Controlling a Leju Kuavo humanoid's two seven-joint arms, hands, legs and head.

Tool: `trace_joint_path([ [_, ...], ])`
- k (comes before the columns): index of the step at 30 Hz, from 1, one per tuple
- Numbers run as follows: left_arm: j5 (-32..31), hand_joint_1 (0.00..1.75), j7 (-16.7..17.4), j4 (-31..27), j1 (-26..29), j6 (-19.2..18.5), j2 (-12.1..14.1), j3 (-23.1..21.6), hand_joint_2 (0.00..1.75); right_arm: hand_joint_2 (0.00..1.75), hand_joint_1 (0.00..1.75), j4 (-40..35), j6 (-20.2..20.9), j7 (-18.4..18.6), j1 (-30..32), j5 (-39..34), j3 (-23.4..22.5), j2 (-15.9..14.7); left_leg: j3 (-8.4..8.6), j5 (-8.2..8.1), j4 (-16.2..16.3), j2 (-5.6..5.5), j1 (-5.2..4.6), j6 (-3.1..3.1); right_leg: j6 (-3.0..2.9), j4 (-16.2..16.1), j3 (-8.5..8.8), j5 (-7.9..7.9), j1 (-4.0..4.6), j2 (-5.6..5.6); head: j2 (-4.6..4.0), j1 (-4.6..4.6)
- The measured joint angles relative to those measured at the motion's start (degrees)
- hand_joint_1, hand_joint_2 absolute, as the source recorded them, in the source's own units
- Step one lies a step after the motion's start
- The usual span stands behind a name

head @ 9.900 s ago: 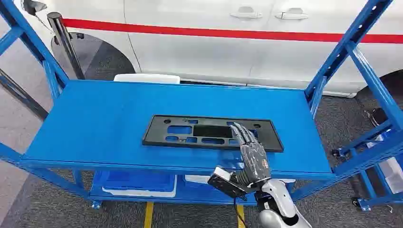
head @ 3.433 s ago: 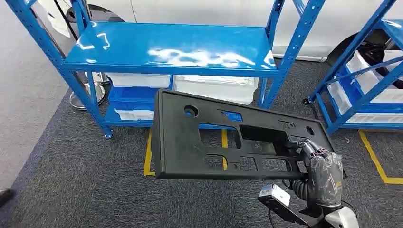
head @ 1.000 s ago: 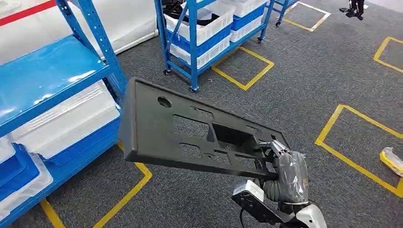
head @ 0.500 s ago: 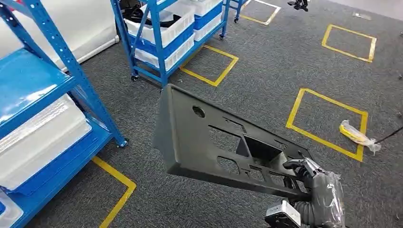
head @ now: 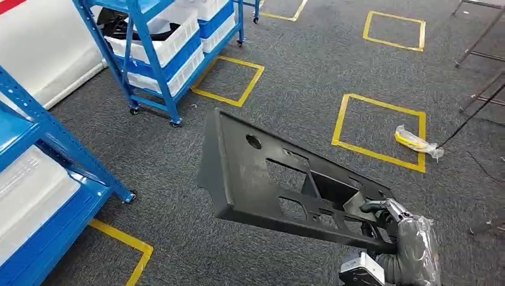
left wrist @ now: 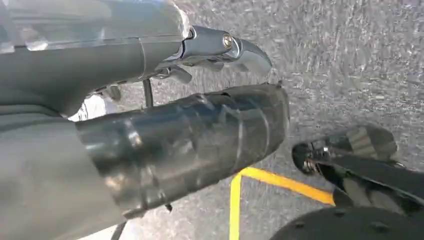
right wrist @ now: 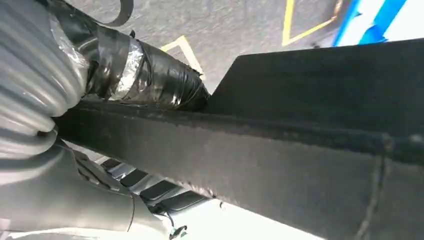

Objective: Take the parts from the cabinet and place them on the table.

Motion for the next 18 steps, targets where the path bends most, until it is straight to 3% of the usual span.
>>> trace_joint_path([
  [1, 0.0, 0.00, 0.0, 0.0, 0.0, 0.0, 0.0, 0.0, 0.00, 1.75, 1.75, 0.0, 0.0, 0.1, 0.0, 0.1, -0.1, 0.0, 0.35, 2.16, -1.7, -0.08, 0.00, 0.09, 0.02, 0.1, 0.09, -0.06, 0.01, 0.90, 0.00, 0.00],
  [3, 0.0, 0.00, 0.3, 0.0, 0.0, 0.0, 0.0, 0.0, 0.00, 1.75, 1.75, -0.1, 0.0, 0.3, 0.1, 0.9, -0.5, 0.0, 3.79, 8.02, -10.5, -1.00, 0.01, 0.45, 0.19, 0.5, 0.29, -0.35, -0.02, 2.51, 0.00, 0.00],
  [4, 0.0, 0.00, 0.3, 0.0, 0.1, 0.0, 0.0, 0.0, 0.00, 1.75, 1.75, -0.2, 0.0, 0.4, 0.2, 1.2, -0.8, 0.0, 5.53, 10.34, -15.0, -2.92, 0.01, 0.75, 0.36, 0.8, 0.22, -0.54, -0.06, 3.20, 0.00, 0.02],
  [5, 0.0, 0.00, 0.4, 0.0, 0.1, 0.0, 0.1, 0.0, 0.00, 1.75, 1.75, -0.2, 0.1, 0.4, 0.2, 1.2, -1.1, 0.0, 5.94, 9.68, -16.6, -6.12, 0.18, 1.10, 0.74, 1.5, -0.26, -0.80, 0.12, 3.79, 0.00, 0.07],
  [7, 0.0, 0.00, 0.5, 0.0, 0.0, 0.2, 0.0, 0.0, 0.00, 1.75, 1.75, -0.4, 0.3, 0.7, 0.4, 1.2, -1.6, 0.0, 6.07, 9.47, -17.2, -5.09, -0.17, 1.16, 1.61, 1.7, -1.18, -0.64, -0.37, 5.29, 0.00, 0.04],
  [9, -0.1, 0.00, 0.5, 0.0, -0.1, 0.2, 0.0, 0.0, 0.00, 1.75, 1.75, -0.5, 0.4, 0.8, 0.8, 1.2, -2.0, 0.0, 6.43, 9.80, -17.7, -3.66, -0.17, 1.89, 2.45, 1.4, -1.41, -0.23, -0.56, 6.80, 0.00, 0.04],
  [10, -0.1, 0.00, 0.5, 0.0, -0.2, 0.3, -0.2, 0.0, 0.00, 1.75, 1.75, -0.7, 0.5, 0.8, 0.9, 1.2, -2.3, 0.0, 6.83, 10.29, -18.5, -2.64, 0.31, 2.50, 2.55, 1.5, -1.23, -0.47, -0.68, 6.44, 0.00, 0.00],
  [11, -0.1, 0.00, 0.5, 0.0, -0.1, 0.3, -0.2, 0.0, 0.00, 1.75, 1.75, -0.7, 0.5, 0.8, 1.0, 1.2, -2.6, 0.0, 7.18, 10.36, -19.0, -1.83, 0.20, 2.69, 2.70, 3.3, -1.94, -1.70, -0.30, 2.56, 0.00, 0.11],
  [12, -0.1, 0.00, 0.5, 0.0, -0.1, 0.3, -0.2, 0.0, 0.00, 1.75, 1.75, -0.7, 0.6, 0.8, 0.8, 1.2, -2.8, 0.0, 7.29, 10.39, -19.0, -1.00, 0.17, 2.82, 2.95, 6.9, -3.84, -3.92, -0.26, 0.24, 0.00, 0.04],
  [14, -0.1, 0.00, 0.5, 0.0, 0.0, 0.4, -0.2, 0.1, 0.00, 1.75, 1.75, -0.7, 0.8, 0.9, 0.8, 1.3, -2.9, 0.0, 7.27, 10.21, -19.0, 0.66, -0.08, 2.94, 3.41, 15.7, -8.33, -7.95, -0.51, -1.72, 0.00, 0.04],
  [15, -0.1, 0.00, 0.6, 0.0, 0.0, 0.6, -0.2, 0.1, 0.00, 1.75, 1.75, -0.7, 0.9, 1.0, 0.9, 1.9, -3.1, 0.0, 7.26, 10.10, -19.0, 1.42, -0.16, 2.94, 3.55, 18.5, -9.81, -8.69, -0.64, -1.94, 0.00, 0.04],
  [16, -0.1, 0.00, 0.7, 0.0, 0.0, 0.7, -0.2, 0.1, 0.00, 1.75, 1.75, -0.7, 1.0, 1.3, 1.0, 2.6, -3.4, 0.0, 7.35, 9.95, -19.0, 2.32, -0.18, 2.84, 3.67, 18.9, -10.09, -7.90, -0.80, -2.02, 0.00, 0.04],
  [17, -0.1, 0.00, 0.7, 0.0, -0.1, 0.9, -0.2, 0.1, 0.00, 1.75, 1.75, -0.7, 1.0, 1.5, 1.1, 3.0, -3.6, 0.0, 7.48, 9.77, -18.9, 2.97, -0.17, 2.71, 3.73, 16.7, -8.93, -6.14, -0.86, -2.16, 0.00, 0.04],
  [18, -0.1, 0.00, 0.7, 0.0, -0.1, 0.9, -0.2, 0.1, 0.00, 1.75, 1.75, -0.7, 1.0, 1.5, 1.1, 3.4, -3.8, 0.0, 7.79, 9.52, -18.9, 3.70, -0.17, 2.57, 3.73, 12.2, -6.47, -3.52, -0.91, -2.57, 0.00, 0.04],
])
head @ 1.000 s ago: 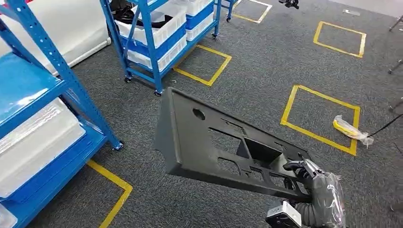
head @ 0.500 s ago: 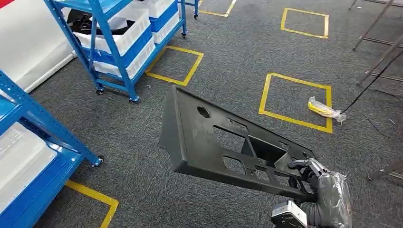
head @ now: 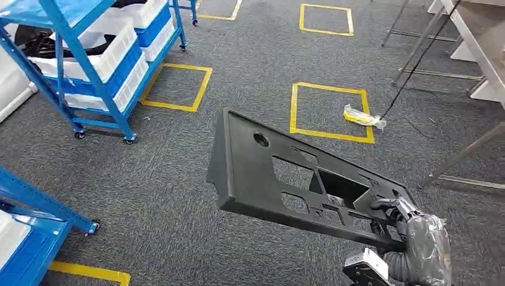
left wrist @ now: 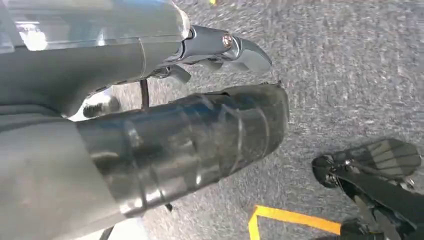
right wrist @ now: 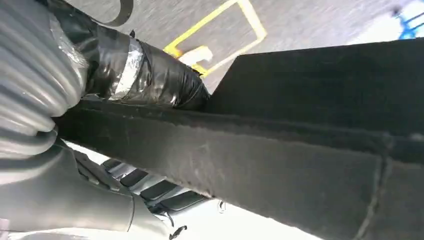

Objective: Take the parts from the cabinet and place them on the table.

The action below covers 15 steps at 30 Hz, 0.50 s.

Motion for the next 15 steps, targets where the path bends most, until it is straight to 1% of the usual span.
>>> trace_joint_path([
  [1, 0.0, 0.00, 0.0, 0.0, -0.1, 0.1, 0.0, 0.0, 0.00, 1.75, 1.75, 0.0, 0.0, 0.1, 0.0, 0.4, -0.3, 0.0, 0.38, -0.28, 0.0, 0.60, 0.01, -0.22, -0.08, -5.3, 3.03, 2.44, -0.02, -1.01, 0.00, 0.02],
  [2, 0.0, 0.00, 0.0, 0.0, -0.1, 0.1, 0.0, 0.0, 0.00, 1.75, 1.75, 0.0, 0.0, 0.2, 0.1, 0.7, -0.6, 0.0, 0.83, -0.57, 0.0, 1.16, -0.08, -0.53, -0.32, -9.8, 5.62, 3.48, 0.09, -3.61, 0.00, 0.00],
  [3, 0.0, 0.00, 0.0, 0.0, -0.1, 0.1, 0.0, 0.0, 0.00, 1.75, 1.75, 0.0, 0.1, 0.5, 0.1, 0.9, -0.8, 0.0, 0.84, -1.06, 0.4, 1.49, -0.62, -1.03, -0.94, -10.8, 5.99, 2.82, 0.95, -4.57, 0.00, 0.02],
  [4, 0.0, 0.00, 0.0, 0.0, -0.1, 0.1, 0.0, 0.0, 0.00, 1.75, 1.75, 0.0, 0.1, 0.6, 0.3, 1.1, -1.1, 0.1, 0.99, -1.06, 0.2, 1.90, -0.56, -1.23, -1.60, -10.7, 5.82, 2.91, 0.89, -3.47, 0.00, -0.05],
  [5, 0.0, 0.00, 0.0, 0.0, -0.2, 0.1, 0.0, 0.0, 0.00, 1.75, 1.75, 0.0, 0.1, 0.8, 0.5, 1.1, -1.4, 0.1, 1.13, -1.21, 0.2, 2.39, -0.56, -1.45, -1.79, -10.7, 5.62, 2.80, 1.01, -3.18, 0.00, 0.00],
  [6, 0.0, 0.00, 0.0, 0.0, -0.4, 0.2, 0.0, 0.0, 0.00, 1.75, 1.75, 0.0, 0.6, 1.1, 0.8, 1.5, -1.9, 0.2, 1.67, -1.29, -0.1, 3.22, -0.52, -1.73, -2.21, -10.7, 5.45, 2.72, 1.26, -2.35, 0.00, -0.04],
  [7, 0.0, 0.00, 0.0, 0.0, -0.5, 0.2, 0.0, 0.0, 0.00, 1.75, 1.75, 0.0, 1.0, 1.2, 1.0, 1.9, -2.2, 0.2, 1.85, -1.53, 0.0, 3.58, -0.42, -2.08, -2.71, -11.0, 5.61, 2.96, 1.02, -1.73, 0.00, 0.00],
  [8, 0.0, 0.00, 0.1, 0.0, -0.4, 0.2, 0.1, 0.0, 0.00, 1.75, 1.75, 0.0, 1.3, 1.4, 1.4, 2.3, -2.7, 0.2, 1.51, -2.53, 1.3, 0.78, -0.07, -2.44, -3.19, -11.4, 5.85, 3.21, 0.75, -1.06, 0.00, -0.02],
  [9, 0.0, 0.00, 0.1, 0.0, -0.4, 0.2, 0.1, 0.0, 0.00, 1.75, 1.75, 0.0, 1.6, 1.6, 1.4, 2.6, -3.2, 0.2, 0.13, -4.59, 4.2, -1.80, 0.00, -2.42, -3.70, -11.5, 5.82, 3.26, 0.73, -0.63, 0.00, -0.04],
  [10, 0.0, 0.00, 0.1, 0.0, -0.4, 0.2, 0.1, 0.0, 0.00, 1.75, 1.75, 0.0, 2.0, 1.7, 1.4, 2.7, -3.7, 0.2, -2.09, -7.16, 8.7, -3.11, 0.02, -2.39, -3.94, -11.4, 5.68, 3.24, 0.77, 0.01, 0.00, -0.02],
  [11, 0.0, 0.00, 0.1, 0.1, -0.3, 0.2, 0.1, -0.1, 0.00, 1.75, 1.75, 0.0, 2.3, 1.7, 1.4, 2.8, -4.0, 0.3, -4.43, -9.23, 13.4, -3.63, 0.01, -2.42, -4.05, -11.3, 5.62, 3.20, 0.90, 0.66, 0.00, -0.04],
  [12, 0.0, 0.00, 0.2, 0.2, -0.2, 0.3, 0.1, -0.1, 0.00, 1.75, 1.75, 0.1, 3.0, 1.7, 1.6, 2.9, -4.7, 0.3, -6.78, -10.69, 17.7, -3.75, 0.01, -2.42, -4.16, -11.3, 5.59, 3.14, 1.09, 1.39, 0.00, -0.02],
  [13, 0.0, 0.00, 0.3, 0.2, -0.1, 0.4, 0.2, -0.1, 0.00, 1.75, 1.75, 0.2, 3.8, 1.7, 1.8, 2.9, -5.3, 0.3, -8.08, -10.48, 19.7, -3.76, 0.01, -2.34, -4.24, -11.1, 5.64, 3.09, 1.23, 2.15, 0.00, -0.04],
  [14, 0.0, 0.00, 0.4, 0.3, -0.1, 0.5, 0.3, -0.1, 0.00, 1.75, 1.75, 0.4, 4.5, 1.7, 2.1, 2.9, -6.1, 0.4, -8.05, -8.84, 18.8, -3.78, -0.01, -2.19, -4.27, -11.1, 5.78, 3.01, 1.32, 2.89, 0.00, -0.02],
  [15, 0.0, 0.00, 0.5, 0.3, -0.1, 0.6, 0.3, -0.1, 0.00, 1.75, 1.75, 0.5, 4.8, 1.7, 2.4, 2.9, -6.8, 0.5, -7.02, -6.33, 15.8, -3.90, -0.01, -1.98, -4.24, -11.0, 5.90, 2.92, 1.37, 3.67, 0.00, -0.04],
])
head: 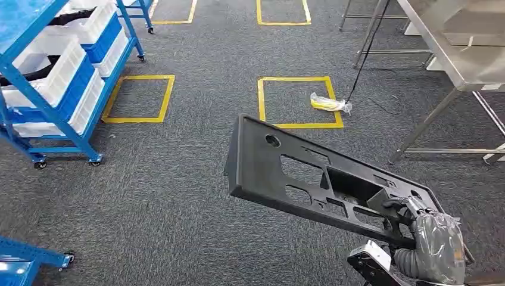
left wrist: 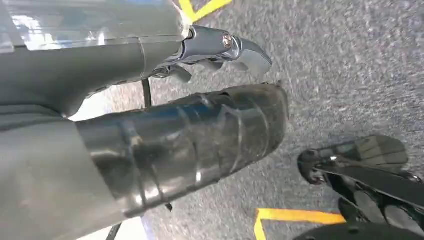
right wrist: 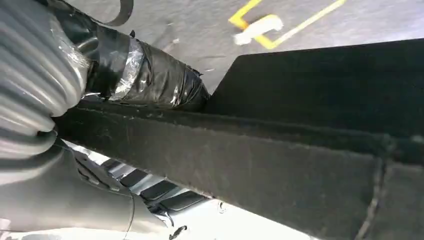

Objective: Take the parts from the cabinet and place them on the table.

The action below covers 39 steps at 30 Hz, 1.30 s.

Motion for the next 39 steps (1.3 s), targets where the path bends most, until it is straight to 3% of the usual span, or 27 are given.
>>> trace_joint_path([
  [1, 0.0, 0.00, 0.1, 0.0, 0.0, 0.1, 0.0, 0.0, 0.00, 1.75, 1.75, 0.0, 0.2, 0.0, 0.3, 0.0, -0.7, 0.1, 1.94, 2.98, -4.8, -0.37, 0.00, 0.25, 0.08, 0.1, 0.16, -0.12, 0.01, 0.78, 0.00, 0.00],
  [2, 0.0, 0.00, 0.1, 0.0, 0.0, 0.1, 0.1, 0.0, 0.00, 1.75, 1.75, 0.1, 0.2, 0.0, 0.7, -0.1, -1.3, 0.2, 4.42, 6.12, -10.6, -1.79, 0.00, 0.60, 0.23, 0.2, 0.35, -0.29, -0.01, 1.49, 0.00, 0.02],
  [3, 0.0, 0.00, 0.2, 0.0, 0.1, 0.1, 0.2, 0.0, 0.00, 1.75, 1.75, 0.1, 0.2, -0.3, 0.9, -0.2, -2.1, 0.5, 5.58, 6.00, -13.2, -4.66, -0.09, 0.83, 0.43, 0.4, 0.22, -0.43, -0.03, 1.98, 0.00, 0.04],
  [4, 0.0, 0.00, 0.3, 0.0, 0.1, 0.0, 0.1, -0.1, 0.00, 1.75, 1.75, 0.1, 0.2, -0.5, 1.0, -0.3, -2.5, 0.6, 5.60, 5.90, -14.3, -5.24, 0.03, 0.72, 0.76, 0.8, -0.13, -0.48, 0.05, 2.53, 0.00, 0.07],
  [7, 0.0, 0.00, 0.7, 0.0, 0.1, -0.5, 0.1, -0.1, 0.00, 1.75, 1.75, 0.1, 0.7, -1.3, 1.9, -0.3, -3.7, 1.2, 6.02, 6.26, -14.5, -3.17, -0.45, 1.31, 2.06, 0.3, -0.72, 0.13, -0.68, 4.70, 0.00, 0.04],
  [8, 0.0, 0.00, 0.7, 0.0, 0.1, -0.6, 0.1, -0.2, 0.00, 1.75, 1.75, 0.1, 0.9, -1.4, 2.0, -0.2, -4.0, 1.4, 6.40, 6.81, -15.5, -2.41, 0.04, 1.91, 2.15, 0.5, -0.56, -0.10, -0.57, 3.89, 0.00, 0.02],
  [9, 0.0, 0.00, 0.7, 0.0, 0.2, -0.7, 0.1, -0.2, 0.00, 1.75, 1.75, 0.1, 1.0, -1.5, 2.2, -0.2, -4.3, 1.6, 6.80, 6.96, -16.0, -1.52, -0.05, 2.17, 2.27, 1.8, -1.05, -1.14, -0.36, 0.16, 0.00, 0.11],
  [10, 0.0, 0.00, 0.7, 0.0, 0.3, -0.7, 0.2, -0.2, 0.00, 1.75, 1.75, 0.1, 1.1, -1.7, 2.1, -0.2, -4.5, 1.6, 6.93, 6.97, -16.1, -0.86, -0.07, 2.44, 2.50, 4.9, -2.60, -3.18, -0.35, -1.78, 0.00, 0.02],
  [12, 0.0, 0.00, 0.8, 0.0, 0.5, -0.7, 0.2, -0.2, 0.00, 1.75, 1.75, 0.1, 1.2, -1.8, 2.1, -0.2, -4.7, 1.8, 6.87, 6.76, -16.0, 0.78, -0.18, 2.52, 3.01, 14.0, -7.25, -7.38, -0.78, -2.85, 0.00, 0.02],
  [13, 0.0, 0.00, 0.8, 0.0, 0.6, -0.8, 0.2, -0.2, 0.00, 1.75, 1.75, 0.2, 1.2, -1.8, 2.1, -0.2, -4.8, 1.9, 6.90, 6.64, -16.0, 1.56, -0.18, 2.44, 3.23, 17.0, -8.84, -8.12, -0.97, -2.94, 0.00, 0.04],
  [14, 0.0, 0.00, 0.8, 0.0, 0.6, -0.8, 0.2, -0.2, 0.00, 1.75, 1.75, 0.3, 1.2, -1.7, 2.2, -0.2, -4.8, 2.0, 6.95, 6.45, -16.0, 2.37, -0.17, 2.27, 3.48, 17.2, -9.13, -7.30, -1.19, -3.05, 0.00, 0.07],
  [15, 0.0, 0.00, 0.8, 0.0, 0.6, -0.8, 0.1, -0.2, 0.00, 1.75, 1.75, 0.4, 1.2, -1.8, 2.2, -0.2, -4.9, 2.0, 6.94, 6.22, -15.9, 3.03, -0.14, 2.13, 3.65, 15.0, -8.06, -5.52, -1.40, -3.23, 0.00, 0.04],
  [17, 0.0, 0.00, 0.8, 0.0, 0.5, -0.8, 0.1, -0.2, 0.00, 1.75, 1.75, 0.5, 1.2, -1.8, 2.2, -0.2, -4.9, 2.0, 7.50, 5.65, -15.8, 4.21, 0.00, 1.68, 3.80, 5.5, -2.87, -0.76, -1.69, -4.40, 0.00, 0.04],
  [18, 0.0, 0.00, 0.8, 0.0, 0.5, -0.8, 0.1, -0.3, 0.00, 1.75, 1.75, 0.5, 1.2, -1.8, 2.2, -0.2, -5.0, 2.0, 8.09, 5.23, -15.6, 4.96, -0.11, 1.25, 3.70, 0.3, -0.31, -0.40, -1.62, -6.74, 0.00, 0.07],
  [19, 0.0, 0.00, 0.9, 0.0, 0.6, -0.8, 0.2, -0.3, 0.00, 1.75, 1.75, 0.6, 1.2, -1.8, 2.2, -0.2, -5.0, 2.1, 8.24, 4.87, -15.5, 5.33, -0.46, 0.77, 3.42, 0.3, -0.10, -0.15, -1.21, -6.94, 0.00, 0.05],
  [23, 0.0, 0.00, 0.8, 0.0, 0.0, -0.8, 0.2, -0.4, 0.00, 1.75, 1.75, 0.6, 1.2, -1.8, 2.4, -0.2, -5.1, 2.3, 9.51, 4.45, -16.0, 7.13, -0.19, -0.60, 1.82, 0.2, -0.35, -0.22, -0.85, -4.55, 0.00, 0.07],
  [24, 0.0, 0.00, 0.8, 0.0, 0.0, -0.8, 0.2, -0.5, 0.00, 1.75, 1.75, 0.5, 1.2, -1.8, 2.5, -0.2, -5.1, 2.4, 9.28, 3.65, -15.1, 5.49, 0.20, -0.87, 1.42, -0.1, -0.08, -0.01, -1.15, -4.04, 0.00, 0.02],
  [25, 0.0, 0.00, 0.8, 0.0, 0.0, -0.8, 0.2, -0.5, 0.00, 1.75, 1.75, 0.5, 1.2, -1.7, 2.4, -0.2, -5.2, 2.4, 8.04, 1.65, -12.4, 2.78, 0.20, -0.86, 0.90, -0.2, -0.11, 0.07, -1.17, -3.56, 0.00, -0.02],
  [26, 0.0, 0.00, 0.8, 0.0, 0.1, -0.8, 0.1, -0.5, 0.00, 1.75, 1.75, 0.5, 1.2, -1.8, 2.4, -0.2, -5.2, 2.4, 5.75, -0.88, -7.8, 1.12, 0.21, -0.83, 0.72, -0.2, -0.23, 0.05, -1.07, -3.08, 0.00, 0.00],
  [28, 0.0, 0.00, 0.7, 0.0, 0.3, -0.9, 0.1, -0.5, 0.00, 1.75, 1.75, 0.5, 1.2, -1.8, 2.4, -0.2, -5.2, 2.5, 0.73, -4.51, 1.7, 0.25, 0.12, -0.72, 0.47, -0.1, -0.26, -0.02, -0.63, -1.77, 0.00, 0.02],
  [29, 0.0, 0.00, 0.7, 0.0, 0.4, -0.9, 0.1, -0.5, 0.00, 1.75, 1.75, 0.6, 1.3, -1.8, 2.4, -0.2, -5.2, 2.5, -0.62, -4.31, 3.7, 0.23, 0.07, -0.55, 0.40, -0.1, -0.19, -0.06, -0.40, -1.08, 0.00, 0.00],
  [30, 0.0, 0.00, 0.7, 0.0, 0.4, -1.0, 0.1, -0.5, 0.00, 1.75, 1.75, 0.6, 1.3, -1.9, 2.4, -0.3, -5.2, 2.5, -0.62, -2.64, 2.8, 0.15, -0.03, -0.22, 0.34, -0.1, -0.01, -0.10, -0.19, -0.30, 0.00, 0.00],
  [32, 0.0, 0.00, 0.7, 0.0, 0.4, -1.4, 0.2, -0.5, 0.00, 1.75, 1.75, 0.6, 1.4, -2.1, 2.3, -0.5, -5.2, 2.5, 2.74, 3.55, -6.1, -0.71, -0.29, 0.65, 0.34, 0.0, 0.43, -0.22, -0.01, 1.25, 0.00, 0.00],
  [33, 0.0, 0.00, 0.8, 0.0, 0.5, -1.5, 0.2, -0.5, 0.00, 1.75, 1.75, 0.6, 1.5, -2.2, 2.2, -0.7, -5.2, 2.5, 4.90, 6.47, -11.5, -2.51, -0.45, 1.10, 0.40, 0.0, 0.56, -0.27, -0.04, 1.92, 0.00, 0.00],
  [34, 0.0, 0.00, 0.9, 0.1, 0.4, -1.6, 0.3, -0.5, 0.00, 1.75, 1.75, 0.6, 1.6, -2.3, 2.0, -0.8, -5.2, 2.5, 5.78, 6.09, -13.5, -4.87, -0.49, 1.45, 0.50, 0.1, 0.45, -0.29, -0.02, 2.38, 0.00, 0.04],
  [38, 0.0, 0.00, 1.4, 0.1, 0.3, -1.6, 0.3, -0.6, 0.00, 1.75, 1.75, 0.8, 2.1, -2.4, 1.6, -1.0, -5.2, 2.5, 6.17, 6.49, -14.7, -2.82, -0.64, 1.85, 1.91, -0.2, -0.42, 0.32, -0.43, 5.17, 0.00, 0.02],
  [39, 0.0, 0.00, 1.4, 0.1, 0.2, -1.6, 0.2, -0.7, 0.00, 1.75, 1.75, 0.8, 2.1, -2.5, 1.6, -1.0, -5.3, 2.5, 6.52, 7.15, -15.8, -1.95, 0.05, 2.56, 2.10, 0.2, -0.37, -0.01, -0.26, 4.51, 0.00, -0.02],
])
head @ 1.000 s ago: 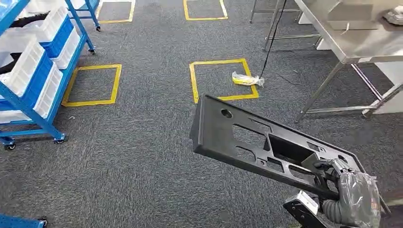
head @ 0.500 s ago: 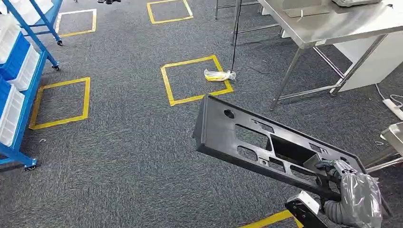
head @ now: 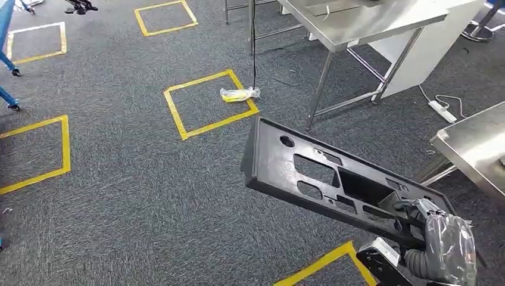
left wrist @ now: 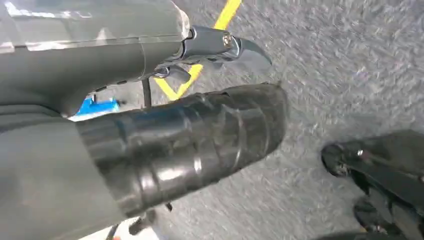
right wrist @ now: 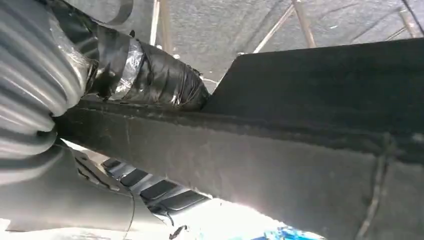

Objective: Take the parts from the cabinet and place them on the table.

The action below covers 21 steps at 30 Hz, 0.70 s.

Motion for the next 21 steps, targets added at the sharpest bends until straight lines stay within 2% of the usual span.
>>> trace_joint_path([
  [1, 0.0, 0.00, 0.0, 0.0, 0.0, 0.0, 0.0, 0.0, 0.00, 1.75, 1.75, 0.1, 0.0, 0.0, 0.0, 0.0, 0.0, 0.0, 0.32, 0.16, -0.6, 0.80, -0.19, 0.26, 0.09, 1.5, -0.74, -1.19, 0.32, -3.46, 0.00, 0.13],
  [2, 0.0, 0.00, 0.0, 0.0, 0.1, 0.0, 0.0, 0.0, 0.00, 1.75, 1.75, 0.1, 0.0, 0.0, -0.2, -0.1, -0.1, 0.0, 0.42, 0.27, -0.7, 1.53, -0.25, 0.53, 0.31, 5.1, -2.63, -3.52, 0.27, -5.91, 0.00, 0.04],
  [3, 0.0, 0.00, 0.0, 0.0, 0.2, 0.0, 0.1, 0.0, 0.00, 1.75, 1.75, 0.1, 0.0, 0.0, -0.5, -0.1, -0.1, 0.0, 0.35, 0.22, -0.7, 2.27, -0.31, 0.56, 0.54, 9.3, -4.79, -5.64, 0.05, -6.88, 0.00, 0.11],
  [4, 0.0, 0.00, 0.0, 0.0, 0.3, 0.0, 0.1, 0.0, 0.00, 1.75, 1.75, 0.2, 0.0, 0.0, -0.6, -0.1, -0.1, 0.0, 0.32, 0.12, -0.7, 3.00, -0.38, 0.54, 0.79, 13.3, -6.79, -7.29, -0.23, -7.32, 0.00, 0.04],
  [5, 0.0, 0.00, 0.0, 0.1, 0.4, 0.0, 0.1, 0.0, 0.00, 1.75, 1.75, 0.2, 0.0, 0.0, -0.6, -0.1, -0.1, 0.0, 0.27, -0.02, -0.7, 3.89, -0.39, 0.48, 1.08, 16.3, -8.33, -7.99, -0.50, -7.45, 0.00, 0.07],
  [6, 0.0, 0.00, 0.0, 0.2, 0.4, 0.0, 0.1, 0.0, 0.00, 1.75, 1.75, 0.3, 0.0, 0.0, -0.6, -0.1, -0.1, 0.0, 0.31, -0.16, -0.6, 4.61, -0.38, 0.37, 1.30, 16.3, -8.36, -7.24, -0.66, -7.59, 0.00, 0.09],
  [7, 0.0, 0.00, 0.0, 0.2, 0.4, -0.1, 0.0, 0.0, 0.00, 1.75, 1.75, 0.4, 0.0, 0.0, -0.6, -0.1, -0.1, 0.0, 0.32, -0.38, -0.6, 5.33, -0.34, 0.18, 1.51, 13.7, -6.98, -5.24, -0.86, -7.84, 0.00, 0.07],
  [8, 0.0, 0.00, 0.0, 0.3, 0.4, -0.1, 0.0, 0.0, 0.00, 1.75, 1.75, 0.4, 0.0, 0.0, -0.6, -0.1, -0.2, 0.0, 0.53, -0.62, -0.5, 5.98, -0.27, -0.03, 1.63, 9.0, -4.37, -2.71, -1.04, -8.33, 0.00, 0.09],
  [9, 0.0, 0.00, 0.0, 0.3, 0.3, -0.2, -0.1, 0.0, 0.00, 1.75, 1.75, 0.4, 0.0, 0.0, -0.6, -0.1, -0.2, 0.0, 0.81, -0.96, -0.3, 6.63, -0.22, -0.31, 1.71, 2.8, -0.78, -0.29, -1.07, -9.95, 0.00, 0.07],
  [10, 0.0, 0.00, 0.1, 0.3, 0.3, -0.3, -0.1, 0.0, 0.00, 1.75, 1.75, 0.4, 0.0, -0.1, -0.7, -0.1, -0.2, 0.0, 1.46, -1.29, 0.0, 7.16, -0.36, -0.76, 1.41, -0.8, 0.90, -0.55, -0.85, -12.33, 0.00, 0.07],
  [11, 0.0, 0.00, 0.2, 0.3, 0.4, -0.4, -0.1, 0.0, 0.00, 1.75, 1.75, 0.4, -0.1, -0.1, -0.7, 0.0, -0.2, 0.0, 1.40, -1.71, 0.2, 7.55, -0.63, -1.20, 1.19, -0.7, 0.97, -0.28, -0.52, -12.41, 0.00, 0.08],
  [12, 0.0, 0.00, 0.2, 0.3, 0.3, -0.5, -0.1, 0.0, 0.00, 1.75, 1.75, 0.4, -0.2, -0.2, -0.8, 0.1, -0.2, 0.0, 1.62, -1.86, 0.1, 7.96, -0.58, -1.54, 0.78, -0.4, 0.87, -0.41, -0.38, -11.57, 0.00, 0.02],
  [13, 0.0, 0.00, 0.2, 0.3, 0.2, -0.5, -0.1, 0.0, 0.00, 1.75, 1.75, 0.4, -0.2, -0.2, -0.8, 0.1, -0.2, 0.0, 1.78, -1.95, 0.1, 8.35, -0.54, -1.69, 0.66, -0.4, 0.76, -0.49, -0.34, -11.23, 0.00, 0.04],
  [19, 0.0, 0.00, 0.2, 0.3, 0.2, -0.6, -0.1, 0.0, 0.00, 1.75, 1.75, 0.4, -0.2, -0.2, -0.8, 0.1, -0.2, 0.0, 1.81, -1.96, 0.1, 8.49, -0.53, -1.76, 0.60, -0.4, 0.76, -0.52, -0.30, -11.09, 0.00, 0.09],
  [20, 0.0, 0.00, 0.2, 0.3, 0.0, -0.7, -0.1, 0.0, 0.00, 1.75, 1.75, 0.4, -0.2, -0.2, -0.7, 0.1, -0.2, 0.1, 2.64, -2.25, -0.1, 9.66, -0.47, -2.42, -0.28, -0.8, 0.82, -0.25, -0.43, -9.69, 0.00, 0.09],
  [21, 0.0, 0.00, 0.2, 0.3, 0.0, -0.7, -0.1, 0.0, 0.00, 1.75, 1.75, 0.4, -0.2, -0.2, -0.6, 0.1, -0.3, 0.1, 2.44, -2.90, 0.5, 7.79, -0.14, -2.84, -0.63, -1.0, 1.04, -0.02, -0.76, -9.28, 0.00, 0.02],
])
